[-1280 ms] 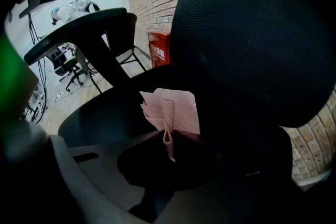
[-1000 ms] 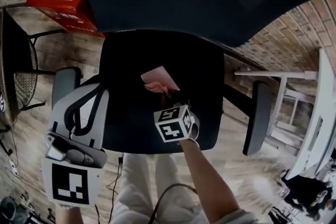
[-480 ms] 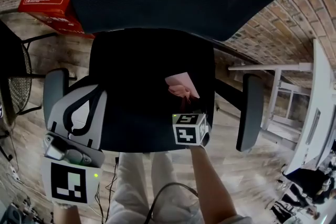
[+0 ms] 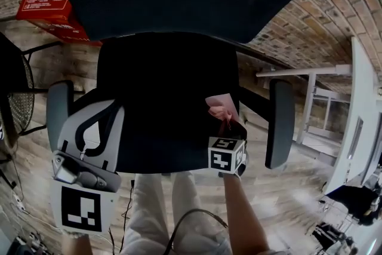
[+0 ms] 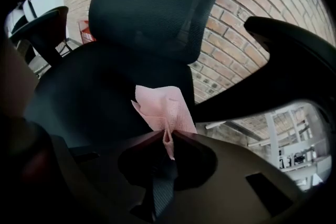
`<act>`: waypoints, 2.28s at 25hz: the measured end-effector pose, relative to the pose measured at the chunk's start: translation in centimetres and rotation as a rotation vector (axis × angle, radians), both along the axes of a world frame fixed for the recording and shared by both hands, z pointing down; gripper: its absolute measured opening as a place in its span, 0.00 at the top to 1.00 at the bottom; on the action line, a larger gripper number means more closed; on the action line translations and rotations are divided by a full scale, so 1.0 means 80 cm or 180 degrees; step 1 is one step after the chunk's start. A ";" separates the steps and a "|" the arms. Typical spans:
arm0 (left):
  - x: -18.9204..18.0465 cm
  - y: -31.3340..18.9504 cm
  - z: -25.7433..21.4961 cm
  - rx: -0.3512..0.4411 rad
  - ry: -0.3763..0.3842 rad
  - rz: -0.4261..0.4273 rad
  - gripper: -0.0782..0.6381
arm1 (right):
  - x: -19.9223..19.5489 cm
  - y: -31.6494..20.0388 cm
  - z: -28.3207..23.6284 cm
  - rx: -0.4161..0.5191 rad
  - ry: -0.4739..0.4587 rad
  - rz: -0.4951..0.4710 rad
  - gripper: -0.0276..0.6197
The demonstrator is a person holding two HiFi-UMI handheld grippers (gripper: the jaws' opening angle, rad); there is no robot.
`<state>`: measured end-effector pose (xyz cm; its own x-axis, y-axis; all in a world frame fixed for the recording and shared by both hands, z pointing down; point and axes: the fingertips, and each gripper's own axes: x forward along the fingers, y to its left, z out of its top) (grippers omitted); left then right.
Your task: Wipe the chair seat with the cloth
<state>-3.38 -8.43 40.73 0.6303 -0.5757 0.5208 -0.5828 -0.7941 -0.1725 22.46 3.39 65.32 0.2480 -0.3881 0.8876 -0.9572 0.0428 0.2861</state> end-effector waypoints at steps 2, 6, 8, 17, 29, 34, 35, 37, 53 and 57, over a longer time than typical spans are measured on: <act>0.002 0.002 0.000 -0.0005 -0.0012 0.0029 0.87 | 0.007 0.008 -0.002 -0.0021 0.0043 0.0044 0.87; 0.002 0.002 0.000 0.0021 -0.0032 0.0081 0.87 | 0.006 0.013 0.000 -0.0006 -0.0071 0.0094 0.87; -0.001 0.002 0.000 0.0008 -0.0021 0.0057 0.87 | -0.001 0.014 0.002 -0.0006 -0.0140 0.0071 0.87; -0.023 0.003 -0.002 -0.0009 -0.0011 -0.0076 0.87 | -0.076 0.012 0.011 -0.0064 -0.0483 -0.0252 0.87; -0.069 0.007 -0.013 0.0010 0.0011 -0.0315 0.87 | -0.244 0.020 0.017 -0.0171 -0.0943 -0.1248 0.87; -0.088 0.007 -0.020 0.0065 -0.0006 -0.0360 0.87 | -0.314 0.027 0.009 -0.0186 -0.1139 -0.1646 0.87; -0.092 0.007 -0.021 0.0072 -0.0004 -0.0380 0.87 | -0.328 0.029 0.007 -0.0184 -0.1171 -0.1733 0.88; -0.100 0.007 -0.021 0.0083 0.0002 -0.0425 0.87 | -0.355 0.032 0.004 -0.0180 -0.1225 -0.1916 0.87; -0.156 0.004 -0.019 0.0061 0.0011 -0.0697 0.87 | -0.485 0.042 -0.015 -0.0153 -0.1467 -0.2797 0.88; -0.154 0.009 -0.018 0.0074 0.0021 -0.0676 0.87 | -0.465 0.049 -0.002 -0.0206 -0.1305 -0.2875 0.87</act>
